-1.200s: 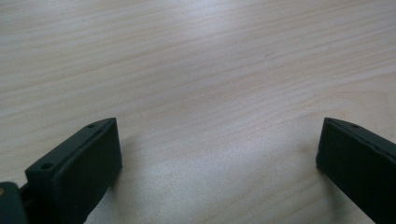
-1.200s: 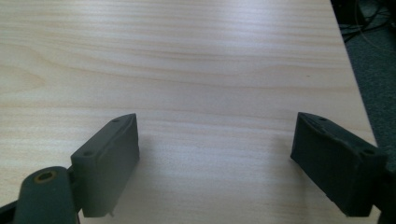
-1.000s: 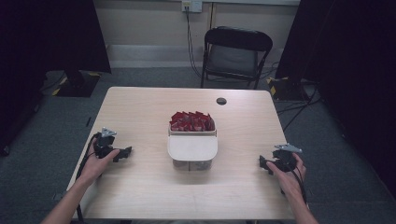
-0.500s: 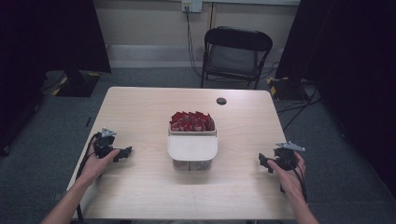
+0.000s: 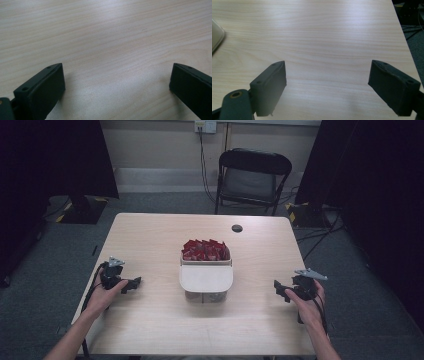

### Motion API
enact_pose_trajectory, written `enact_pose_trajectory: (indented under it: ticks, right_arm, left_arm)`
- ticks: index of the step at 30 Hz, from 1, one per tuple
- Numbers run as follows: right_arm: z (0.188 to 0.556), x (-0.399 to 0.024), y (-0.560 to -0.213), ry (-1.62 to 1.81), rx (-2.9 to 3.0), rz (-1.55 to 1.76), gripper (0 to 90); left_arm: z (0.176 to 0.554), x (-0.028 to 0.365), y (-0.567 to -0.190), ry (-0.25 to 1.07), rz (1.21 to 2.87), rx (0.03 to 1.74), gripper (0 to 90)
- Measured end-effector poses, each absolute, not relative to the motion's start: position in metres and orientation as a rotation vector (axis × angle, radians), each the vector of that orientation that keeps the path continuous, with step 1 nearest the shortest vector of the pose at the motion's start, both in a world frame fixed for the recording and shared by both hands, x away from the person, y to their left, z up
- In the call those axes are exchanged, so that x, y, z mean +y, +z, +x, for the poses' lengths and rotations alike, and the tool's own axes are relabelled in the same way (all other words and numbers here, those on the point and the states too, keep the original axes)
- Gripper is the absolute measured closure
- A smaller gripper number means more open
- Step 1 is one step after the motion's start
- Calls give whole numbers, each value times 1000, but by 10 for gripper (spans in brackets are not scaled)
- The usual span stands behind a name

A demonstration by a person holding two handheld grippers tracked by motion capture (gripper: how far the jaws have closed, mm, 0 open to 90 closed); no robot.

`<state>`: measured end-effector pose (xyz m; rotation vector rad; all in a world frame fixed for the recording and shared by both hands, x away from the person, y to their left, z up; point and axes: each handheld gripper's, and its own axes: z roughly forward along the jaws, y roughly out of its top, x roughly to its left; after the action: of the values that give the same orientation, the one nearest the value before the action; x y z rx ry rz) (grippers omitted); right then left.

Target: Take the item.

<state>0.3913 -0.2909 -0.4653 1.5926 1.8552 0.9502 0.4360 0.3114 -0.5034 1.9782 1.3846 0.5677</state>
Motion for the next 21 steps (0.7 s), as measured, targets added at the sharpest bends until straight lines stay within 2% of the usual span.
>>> enact_pose_trajectory:
  ticks: [21]
  right_arm:
    - [393,-257,-433,1133,1886,1495,141]
  left_arm:
    - [436,311,-503,568,1979,1385,0]
